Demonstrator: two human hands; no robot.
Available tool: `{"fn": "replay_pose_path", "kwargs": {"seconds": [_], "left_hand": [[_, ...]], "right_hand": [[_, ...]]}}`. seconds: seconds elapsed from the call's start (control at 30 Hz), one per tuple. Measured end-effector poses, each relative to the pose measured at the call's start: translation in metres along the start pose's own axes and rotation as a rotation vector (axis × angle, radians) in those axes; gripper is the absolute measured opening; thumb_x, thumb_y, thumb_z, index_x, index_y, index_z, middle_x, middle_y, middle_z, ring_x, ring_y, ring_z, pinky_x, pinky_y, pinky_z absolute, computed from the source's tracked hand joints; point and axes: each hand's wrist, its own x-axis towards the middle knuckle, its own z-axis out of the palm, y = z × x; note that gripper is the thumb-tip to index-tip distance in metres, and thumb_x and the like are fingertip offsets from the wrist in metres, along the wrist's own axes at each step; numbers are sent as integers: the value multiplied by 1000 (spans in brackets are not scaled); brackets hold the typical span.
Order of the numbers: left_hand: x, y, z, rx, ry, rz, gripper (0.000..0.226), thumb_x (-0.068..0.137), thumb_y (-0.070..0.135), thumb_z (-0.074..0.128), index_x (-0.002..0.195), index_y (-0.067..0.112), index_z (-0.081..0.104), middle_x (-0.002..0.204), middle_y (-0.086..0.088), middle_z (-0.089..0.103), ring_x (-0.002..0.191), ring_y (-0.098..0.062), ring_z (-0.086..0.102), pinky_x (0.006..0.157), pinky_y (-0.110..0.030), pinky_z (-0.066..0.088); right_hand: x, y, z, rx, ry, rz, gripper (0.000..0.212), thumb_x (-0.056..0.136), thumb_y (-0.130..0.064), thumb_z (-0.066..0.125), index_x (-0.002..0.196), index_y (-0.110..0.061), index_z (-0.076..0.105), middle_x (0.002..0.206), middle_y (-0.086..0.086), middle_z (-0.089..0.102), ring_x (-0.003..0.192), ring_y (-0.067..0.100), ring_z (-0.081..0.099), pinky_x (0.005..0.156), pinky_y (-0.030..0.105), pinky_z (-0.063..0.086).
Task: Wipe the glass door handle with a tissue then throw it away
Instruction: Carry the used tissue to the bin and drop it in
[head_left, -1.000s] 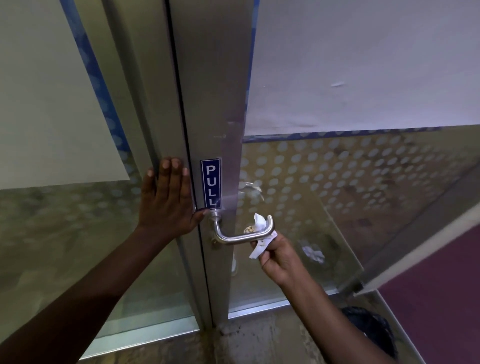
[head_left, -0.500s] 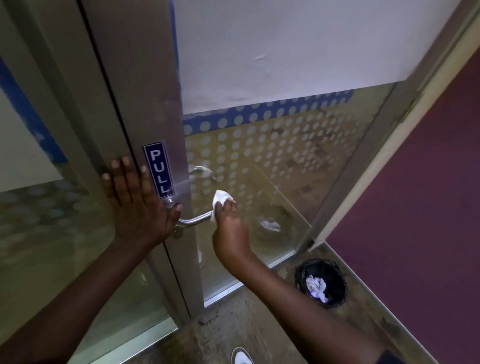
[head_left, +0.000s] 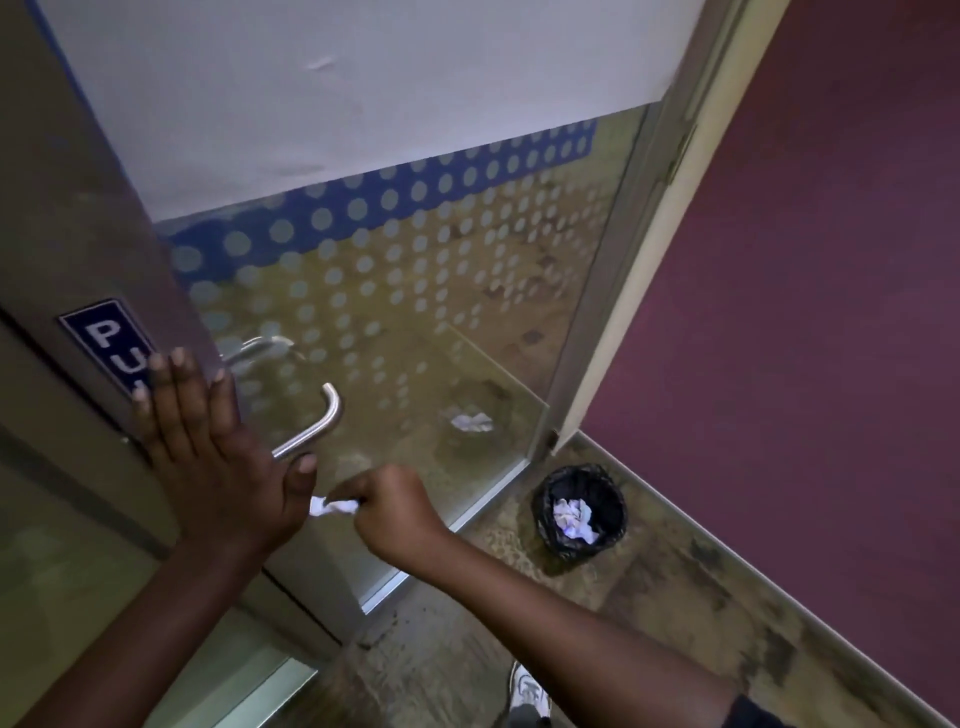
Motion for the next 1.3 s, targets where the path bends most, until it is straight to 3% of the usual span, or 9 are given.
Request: {"fn": "replay_pose_path", "kwargs": {"seconds": [0.1, 0.23, 0.33, 0.5, 0.77, 0.93, 1.07, 1.2, 1.3], "left_hand": [[1, 33, 23, -52, -36, 69, 85, 97, 63, 20, 143, -8, 25, 153, -36, 22, 150, -43, 10, 121, -59, 8], [-9, 88, 72, -111, -125, 169, 86, 98, 63, 18, 141, -10, 26, 150, -38, 23, 148, -46, 13, 121, -60, 9], [-19, 138, 121, -146, -221, 218, 86, 98, 63, 19, 138, -13, 28, 148, -39, 24, 145, -50, 18, 121, -61, 10], [-36, 218, 226, -207, -465, 284, 77, 96, 55, 33, 137, -9, 38, 153, -33, 26, 144, -48, 26, 115, -65, 24], [-92, 314, 428, -240, -952, 402, 77, 85, 50, 49, 142, 0, 37, 156, -30, 26, 144, -49, 24, 111, -61, 30], [-145, 347, 524, -145, -1282, 466, 82, 71, 47, 45, 141, 4, 42, 154, -27, 33, 142, -49, 28, 107, -64, 37], [-187, 357, 579, -108, -1387, 496, 83, 72, 47, 48, 142, 4, 39, 153, -25, 35, 141, -47, 28, 106, -63, 38], [-222, 359, 613, -92, -1452, 526, 82, 74, 45, 51, 143, 2, 42, 152, -25, 37, 141, -48, 33, 106, -60, 41], [-243, 355, 628, -59, -1476, 490, 83, 77, 48, 49, 147, 5, 37, 157, -24, 30, 146, -45, 25, 111, -58, 34]], "right_hand": [[-12, 39, -28, 112, 138, 220, 19, 79, -16, 58, 83, -15, 77, 83, 9, 74, 78, 13, 69, 64, 29, 52], [-30, 98, -73, 37, 383, 333, 21, 73, -1, 56, 70, -11, 74, 90, -51, 47, 64, -16, 54, 50, -1, 30], [-45, 148, -116, -30, 537, 355, 26, 71, 5, 56, 77, -11, 75, 84, -6, 73, 72, 4, 60, 62, 0, 32], [-55, 260, -181, -146, 524, 417, 35, 75, -3, 53, 105, -8, 71, 101, 12, 60, 89, 20, 59, 76, 17, 42], [-43, 480, -229, -128, 537, 795, 7, 78, -39, 54, 72, -35, 55, 59, -21, 56, 63, 16, 50, 56, 32, 41], [-43, 595, -223, -269, 415, 740, 20, 86, -57, 42, 82, -45, 58, 80, -18, 59, 74, 5, 53, 68, 25, 47], [-36, 657, -209, -204, 275, 877, 27, 94, -26, 43, 112, -26, 63, 103, -14, 55, 90, 4, 52, 60, -5, 32], [-26, 698, -187, 0, 270, 953, 30, 65, -2, 74, 94, -5, 71, 89, 8, 70, 81, 31, 68, 57, 19, 50], [-22, 732, -168, -162, 108, 930, 26, 93, -15, 49, 115, -8, 61, 105, 3, 66, 102, 29, 60, 71, 17, 45]]}}
